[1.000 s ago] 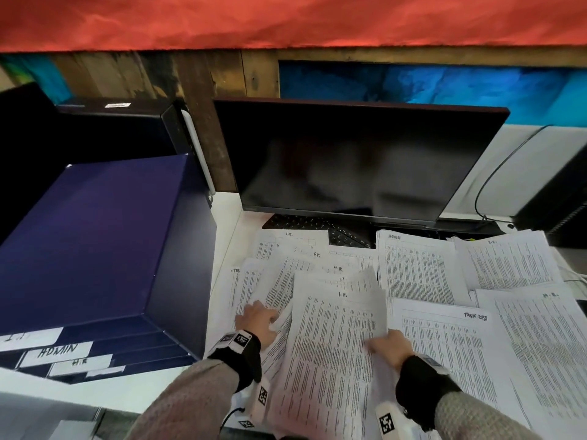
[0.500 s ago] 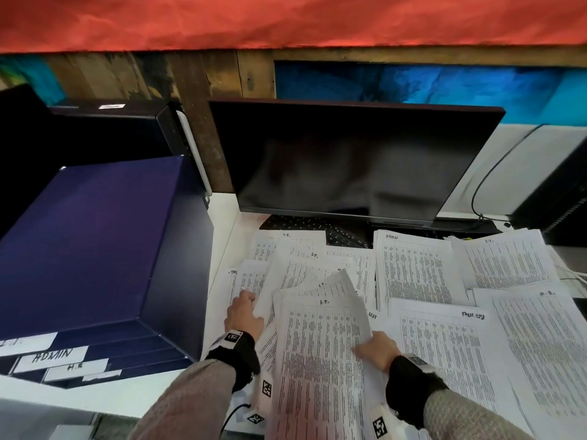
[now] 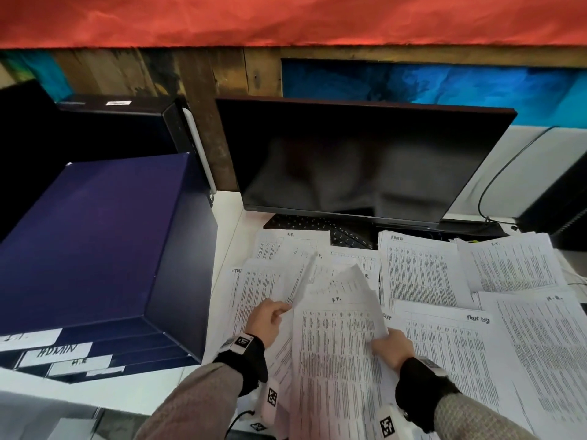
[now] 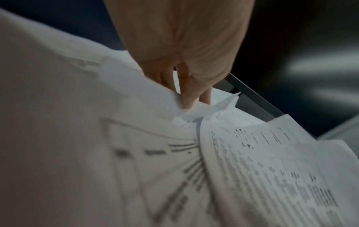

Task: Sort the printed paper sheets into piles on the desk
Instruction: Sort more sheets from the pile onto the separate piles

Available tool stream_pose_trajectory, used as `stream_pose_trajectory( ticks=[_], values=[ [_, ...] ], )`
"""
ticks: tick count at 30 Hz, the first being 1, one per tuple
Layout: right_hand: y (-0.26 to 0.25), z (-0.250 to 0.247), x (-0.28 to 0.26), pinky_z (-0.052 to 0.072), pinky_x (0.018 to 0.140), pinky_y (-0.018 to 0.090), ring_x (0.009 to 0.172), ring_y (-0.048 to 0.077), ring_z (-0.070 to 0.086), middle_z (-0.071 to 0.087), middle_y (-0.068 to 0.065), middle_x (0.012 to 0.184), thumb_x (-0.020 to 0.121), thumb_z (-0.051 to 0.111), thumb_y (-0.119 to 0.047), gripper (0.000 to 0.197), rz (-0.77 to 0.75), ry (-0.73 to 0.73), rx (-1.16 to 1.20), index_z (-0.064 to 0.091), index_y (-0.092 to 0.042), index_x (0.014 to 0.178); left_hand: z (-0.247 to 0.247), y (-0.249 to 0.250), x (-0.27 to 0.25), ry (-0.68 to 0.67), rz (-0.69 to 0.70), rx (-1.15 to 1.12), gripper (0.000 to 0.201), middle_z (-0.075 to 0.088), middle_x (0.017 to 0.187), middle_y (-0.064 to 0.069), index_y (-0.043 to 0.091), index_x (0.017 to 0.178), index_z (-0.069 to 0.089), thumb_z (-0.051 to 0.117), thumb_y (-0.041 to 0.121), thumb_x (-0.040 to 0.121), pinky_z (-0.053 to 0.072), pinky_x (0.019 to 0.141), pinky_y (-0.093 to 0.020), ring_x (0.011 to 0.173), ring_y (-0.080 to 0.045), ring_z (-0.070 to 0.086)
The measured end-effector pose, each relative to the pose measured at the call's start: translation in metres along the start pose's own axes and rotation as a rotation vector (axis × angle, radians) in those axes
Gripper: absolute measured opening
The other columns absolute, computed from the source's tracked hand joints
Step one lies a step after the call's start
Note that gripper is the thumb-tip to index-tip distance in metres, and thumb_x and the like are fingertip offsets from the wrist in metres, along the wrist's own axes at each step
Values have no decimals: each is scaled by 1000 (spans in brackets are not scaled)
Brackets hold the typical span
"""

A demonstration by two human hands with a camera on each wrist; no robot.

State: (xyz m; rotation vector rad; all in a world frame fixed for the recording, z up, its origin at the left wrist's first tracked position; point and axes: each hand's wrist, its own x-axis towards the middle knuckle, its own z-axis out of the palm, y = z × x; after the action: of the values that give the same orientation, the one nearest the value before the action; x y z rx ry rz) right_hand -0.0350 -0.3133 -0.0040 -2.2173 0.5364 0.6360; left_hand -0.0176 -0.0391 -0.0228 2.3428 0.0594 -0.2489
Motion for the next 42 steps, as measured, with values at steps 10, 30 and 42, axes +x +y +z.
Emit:
stream_pose_trajectory(
  ticks=[10, 30, 42],
  values=[
    [14, -1, 1, 42, 56, 21, 70, 11, 58, 64, 1, 81, 86, 62, -18, 13, 77, -7, 17, 63, -9, 96, 5, -1, 7, -201, 61, 86, 53, 50, 89, -4, 42, 71, 52, 41, -6, 88, 32, 67, -13, 86, -21, 51],
    [16, 1, -6, 46, 62, 23, 64, 12, 55, 58, -2, 69, 85, 62, -23, 16, 48, -27, 3, 57, -15, 73, -34, -18, 2, -272, -60, 90, 40, 51, 92, 6, 34, 63, 58, 59, 0, 83, 41, 90, -23, 92, -14, 52],
    [8, 11, -1, 51, 75, 28, 75, 19, 61, 64, 5, 82, 86, 61, -21, 10, 10, -59, -12, 59, -11, 85, -10, 16, 3, -81, -223, -282, 17, 51, 94, -7, 19, 91, 56, 70, 27, 84, 43, 97, -37, 97, -25, 54]
  ],
)
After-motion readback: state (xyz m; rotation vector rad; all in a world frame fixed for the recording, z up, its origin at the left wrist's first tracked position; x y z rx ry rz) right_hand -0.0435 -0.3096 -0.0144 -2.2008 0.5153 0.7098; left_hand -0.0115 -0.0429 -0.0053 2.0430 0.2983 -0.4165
